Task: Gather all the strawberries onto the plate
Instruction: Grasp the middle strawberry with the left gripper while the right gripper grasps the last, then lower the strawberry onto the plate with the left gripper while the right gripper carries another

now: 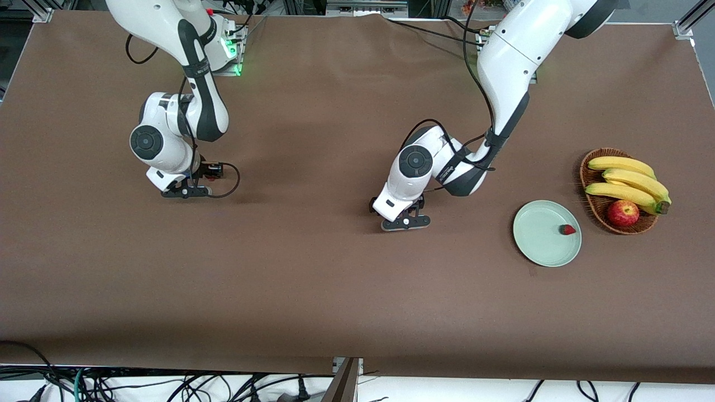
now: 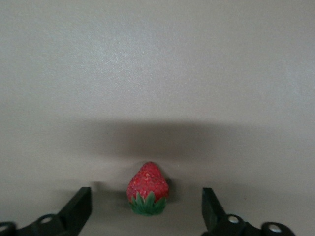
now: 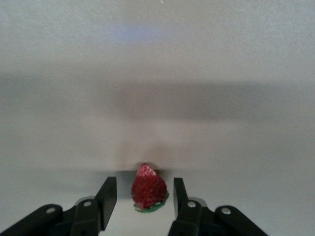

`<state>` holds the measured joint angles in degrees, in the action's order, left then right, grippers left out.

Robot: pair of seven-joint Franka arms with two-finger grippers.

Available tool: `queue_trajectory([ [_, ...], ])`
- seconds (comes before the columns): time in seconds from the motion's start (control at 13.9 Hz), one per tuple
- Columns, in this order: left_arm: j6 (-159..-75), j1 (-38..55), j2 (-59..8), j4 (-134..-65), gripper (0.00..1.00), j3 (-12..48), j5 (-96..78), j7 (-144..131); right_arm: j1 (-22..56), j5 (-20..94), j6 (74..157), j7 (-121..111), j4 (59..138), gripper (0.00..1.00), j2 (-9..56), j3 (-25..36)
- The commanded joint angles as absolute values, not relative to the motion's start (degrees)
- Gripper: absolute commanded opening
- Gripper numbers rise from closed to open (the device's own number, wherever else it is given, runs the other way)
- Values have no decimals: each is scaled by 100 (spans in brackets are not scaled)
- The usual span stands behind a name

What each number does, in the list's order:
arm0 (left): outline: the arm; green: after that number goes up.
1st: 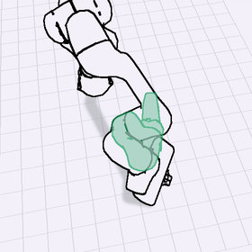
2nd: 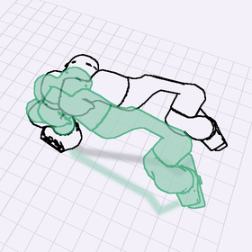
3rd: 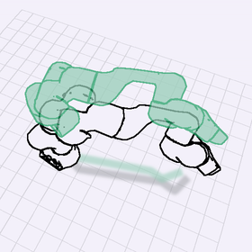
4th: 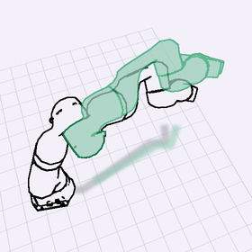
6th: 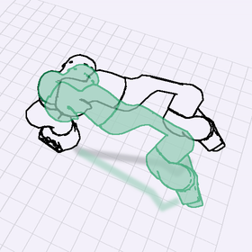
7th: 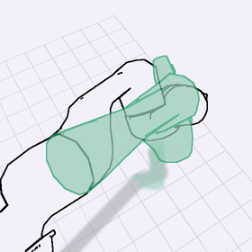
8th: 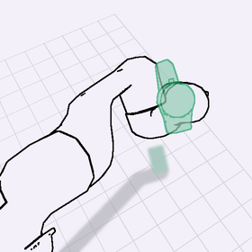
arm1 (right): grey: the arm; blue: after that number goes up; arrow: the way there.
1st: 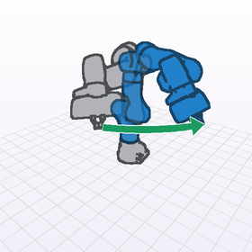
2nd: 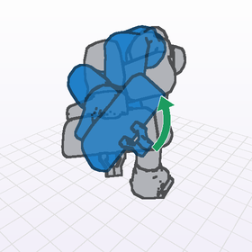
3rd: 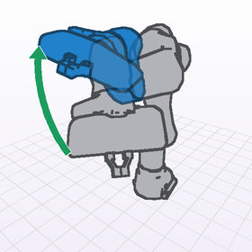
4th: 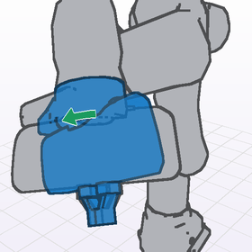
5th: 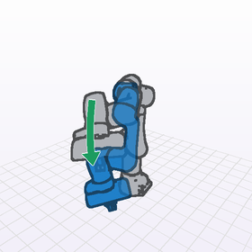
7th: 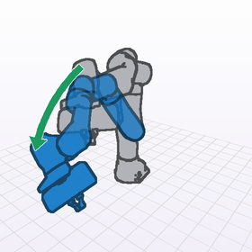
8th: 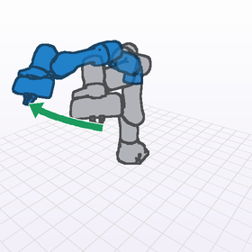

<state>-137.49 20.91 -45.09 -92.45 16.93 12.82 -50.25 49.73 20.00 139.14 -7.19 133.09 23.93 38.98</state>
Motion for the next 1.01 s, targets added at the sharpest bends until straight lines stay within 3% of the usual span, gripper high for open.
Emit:
queue_trajectory([
  [0.0,-13764,2153,-4605,-9079,39,1635,1459,-5177,5036,2030,14089,-826,13465,52,2355,3929],
  [0.07,-13764,2153,-4588,-9079,20,1635,1459,-5151,5036,2030,14080,-826,13465,44,2355,3929],
  [0.14,-13755,2145,-4579,-9079,7,1635,1459,-5133,5045,2030,14071,-817,13465,33,2355,3929],
  [0.36,-13597,2040,-4396,-9114,4,1635,1468,-5107,5054,2039,14019,-774,13351,8,2285,3911],
  [0.58,-12835,1803,-3913,-9062,4,1635,1468,-5063,5159,2039,13696,-555,12660,8,2329,3841],
  [0.94,-11665,1048,-3332,-9062,7,1652,1459,-3300,5150,2309,12209,1165,9446,14,3749,3157],
])
